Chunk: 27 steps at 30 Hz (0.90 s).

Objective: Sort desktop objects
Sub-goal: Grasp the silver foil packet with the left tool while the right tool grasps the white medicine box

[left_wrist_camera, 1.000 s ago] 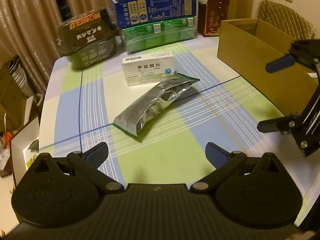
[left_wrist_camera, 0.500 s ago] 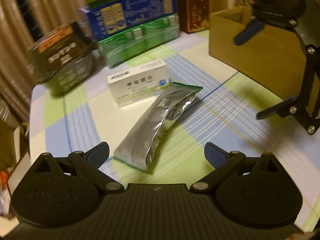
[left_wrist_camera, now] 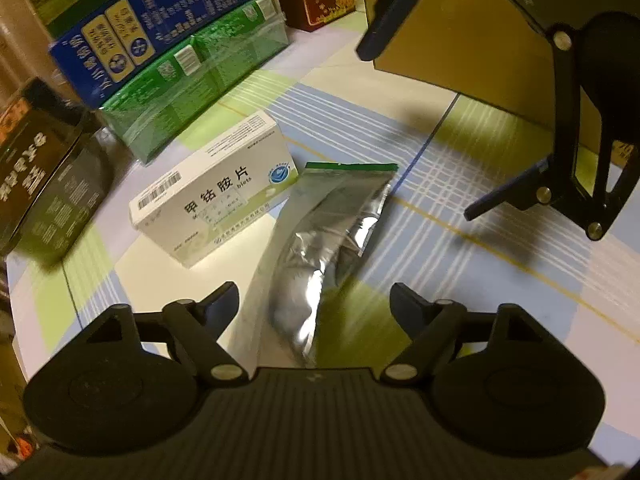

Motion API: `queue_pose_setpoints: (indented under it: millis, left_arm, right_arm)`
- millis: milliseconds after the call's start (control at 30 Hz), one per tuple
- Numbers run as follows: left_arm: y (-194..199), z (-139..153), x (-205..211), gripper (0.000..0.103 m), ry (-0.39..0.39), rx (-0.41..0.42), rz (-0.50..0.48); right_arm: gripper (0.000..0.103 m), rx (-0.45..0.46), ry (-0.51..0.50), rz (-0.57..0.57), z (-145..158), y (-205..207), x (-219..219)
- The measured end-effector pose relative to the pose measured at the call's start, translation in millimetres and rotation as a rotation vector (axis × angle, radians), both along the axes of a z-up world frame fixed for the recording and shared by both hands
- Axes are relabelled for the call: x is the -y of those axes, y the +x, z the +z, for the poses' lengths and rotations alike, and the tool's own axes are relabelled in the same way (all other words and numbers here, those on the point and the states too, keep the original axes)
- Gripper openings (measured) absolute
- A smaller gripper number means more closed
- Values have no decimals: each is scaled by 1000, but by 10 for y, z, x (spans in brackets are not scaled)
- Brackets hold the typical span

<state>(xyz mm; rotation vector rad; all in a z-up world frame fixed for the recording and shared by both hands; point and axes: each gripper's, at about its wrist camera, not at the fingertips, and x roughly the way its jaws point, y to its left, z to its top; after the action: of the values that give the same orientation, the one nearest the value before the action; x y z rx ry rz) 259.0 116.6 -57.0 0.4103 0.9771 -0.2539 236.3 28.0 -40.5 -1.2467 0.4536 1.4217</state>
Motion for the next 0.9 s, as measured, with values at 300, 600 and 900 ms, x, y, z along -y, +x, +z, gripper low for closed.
queue_pose_setpoints:
  millis: [300, 600, 900]
  left_arm:
    - [130, -97, -113, 40, 38, -34, -13]
    - [-242, -11, -281, 27, 74, -82, 52]
    - [-580, 29, -671, 26, 55, -100, 246]
  right_arm:
    - [101, 11, -4, 15, -20, 120, -175]
    - [101, -13, 21, 10, 34, 198, -429]
    - [91, -1, 13, 19, -67, 194, -842]
